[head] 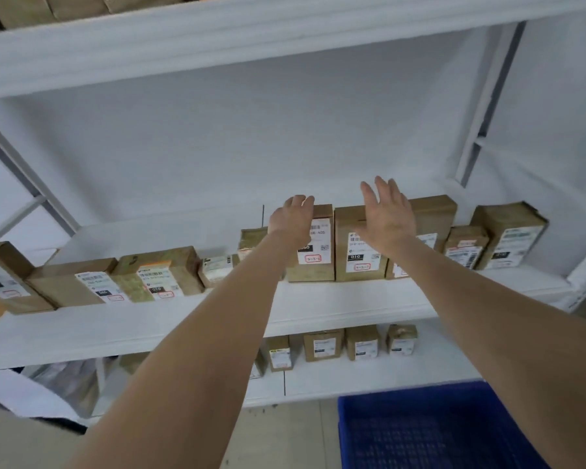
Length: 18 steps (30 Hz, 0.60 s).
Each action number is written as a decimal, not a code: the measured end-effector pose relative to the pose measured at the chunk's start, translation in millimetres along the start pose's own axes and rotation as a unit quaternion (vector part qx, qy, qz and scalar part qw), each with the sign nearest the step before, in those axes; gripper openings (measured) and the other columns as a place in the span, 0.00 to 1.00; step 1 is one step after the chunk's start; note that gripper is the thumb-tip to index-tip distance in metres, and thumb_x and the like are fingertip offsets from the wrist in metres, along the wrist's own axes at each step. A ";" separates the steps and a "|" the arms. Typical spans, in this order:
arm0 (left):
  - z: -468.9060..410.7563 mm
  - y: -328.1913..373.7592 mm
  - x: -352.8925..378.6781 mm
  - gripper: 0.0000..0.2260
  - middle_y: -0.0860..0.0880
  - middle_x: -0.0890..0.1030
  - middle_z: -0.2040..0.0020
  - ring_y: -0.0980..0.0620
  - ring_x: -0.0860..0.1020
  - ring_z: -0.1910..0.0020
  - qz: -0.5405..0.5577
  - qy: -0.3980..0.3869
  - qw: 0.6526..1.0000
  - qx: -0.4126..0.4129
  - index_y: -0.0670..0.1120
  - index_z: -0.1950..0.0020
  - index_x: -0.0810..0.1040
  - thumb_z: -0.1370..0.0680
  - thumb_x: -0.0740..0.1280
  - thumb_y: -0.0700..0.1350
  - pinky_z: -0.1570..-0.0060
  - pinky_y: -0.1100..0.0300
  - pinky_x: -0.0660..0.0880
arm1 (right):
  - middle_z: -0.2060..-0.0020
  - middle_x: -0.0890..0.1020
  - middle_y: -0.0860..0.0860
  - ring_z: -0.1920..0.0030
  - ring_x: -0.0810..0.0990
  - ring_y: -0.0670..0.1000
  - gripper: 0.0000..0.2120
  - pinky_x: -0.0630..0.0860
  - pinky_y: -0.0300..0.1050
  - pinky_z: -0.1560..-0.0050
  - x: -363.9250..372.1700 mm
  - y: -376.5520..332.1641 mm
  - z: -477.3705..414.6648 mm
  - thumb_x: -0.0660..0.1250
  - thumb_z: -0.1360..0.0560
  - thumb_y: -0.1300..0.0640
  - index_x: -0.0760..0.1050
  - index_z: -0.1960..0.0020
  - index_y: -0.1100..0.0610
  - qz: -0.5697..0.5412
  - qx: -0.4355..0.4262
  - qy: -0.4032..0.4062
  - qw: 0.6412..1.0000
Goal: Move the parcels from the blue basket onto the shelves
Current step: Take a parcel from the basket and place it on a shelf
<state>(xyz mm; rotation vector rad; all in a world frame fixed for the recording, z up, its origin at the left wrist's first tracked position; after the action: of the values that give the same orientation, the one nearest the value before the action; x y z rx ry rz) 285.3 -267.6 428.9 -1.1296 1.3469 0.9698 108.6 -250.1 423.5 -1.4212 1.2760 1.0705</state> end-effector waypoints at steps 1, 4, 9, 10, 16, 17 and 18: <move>-4.8 3.5 0.2 0.35 0.45 0.59 0.25 0.46 0.59 0.26 -0.001 0.000 1.000 0.001 0.45 0.24 0.54 0.26 0.68 0.38 0.34 0.52 0.67 | 0.22 0.45 0.55 0.22 0.43 0.58 0.42 0.47 0.54 0.24 1.5 5.3 -3.5 0.67 0.23 0.47 0.44 0.21 0.53 0.008 -0.004 -0.011 1.000; -23.3 8.4 1.9 0.37 0.45 0.58 0.25 0.47 0.56 0.25 -0.021 0.000 1.000 0.001 0.45 0.23 0.51 0.26 0.69 0.39 0.30 0.52 0.62 | 0.22 0.44 0.55 0.22 0.41 0.58 0.43 0.45 0.55 0.23 4.0 8.2 -15.1 0.66 0.23 0.46 0.41 0.21 0.53 0.035 -0.038 -0.044 0.998; -40.7 4.5 14.3 0.31 0.46 0.65 0.30 0.45 0.66 0.32 -0.055 -0.062 0.996 -0.015 0.51 0.24 0.55 0.23 0.65 0.39 0.41 0.51 0.69 | 0.24 0.59 0.55 0.22 0.48 0.57 0.35 0.44 0.59 0.24 18.2 4.9 -33.9 0.65 0.22 0.53 0.49 0.22 0.54 0.123 -0.072 -0.100 0.985; -42.0 1.6 14.7 0.28 0.46 0.66 0.32 0.44 0.68 0.34 -0.055 -0.066 0.996 -0.024 0.53 0.25 0.58 0.23 0.64 0.39 0.48 0.52 0.70 | 0.26 0.63 0.56 0.23 0.53 0.57 0.32 0.45 0.59 0.24 20.3 3.3 -36.1 0.64 0.23 0.58 0.53 0.23 0.54 0.122 -0.070 -0.098 0.985; -54.4 -15.8 16.6 0.26 0.47 0.67 0.37 0.44 0.69 0.38 -0.057 -0.063 0.996 -0.040 0.54 0.28 0.62 0.23 0.65 0.39 0.56 0.53 0.73 | 0.36 0.71 0.55 0.34 0.71 0.54 0.32 0.52 0.54 0.24 25.1 -12.0 -51.0 0.64 0.29 0.68 0.61 0.28 0.55 0.082 -0.060 -0.061 0.993; -56.4 -17.2 17.2 0.26 0.47 0.67 0.37 0.44 0.68 0.38 -0.058 -0.064 0.996 -0.039 0.54 0.28 0.62 0.23 0.65 0.39 0.55 0.53 0.73 | 0.36 0.71 0.55 0.34 0.71 0.54 0.32 0.54 0.52 0.25 27.3 -14.2 -53.4 0.65 0.30 0.68 0.61 0.28 0.55 0.080 -0.061 -0.058 0.993; -58.4 -18.1 17.4 0.27 0.47 0.67 0.37 0.44 0.68 0.38 -0.060 -0.064 0.996 -0.037 0.54 0.28 0.62 0.23 0.65 0.39 0.55 0.53 0.73 | 0.36 0.71 0.56 0.34 0.70 0.55 0.32 0.55 0.52 0.25 28.8 -15.7 -55.8 0.65 0.30 0.68 0.61 0.29 0.56 0.079 -0.059 -0.054 0.994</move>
<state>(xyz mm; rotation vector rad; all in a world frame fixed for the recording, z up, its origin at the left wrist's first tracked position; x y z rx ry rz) 290.5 -330.0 417.8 -1.1706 1.1368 0.9944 128.2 -309.8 407.9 -1.3468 1.2792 1.3316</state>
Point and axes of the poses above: each hand's wrist, its own z-axis away from the middle knuckle, its own x-axis out of the palm, y = z × x, the point moved 1 cm from there along -z, towards the middle knuckle
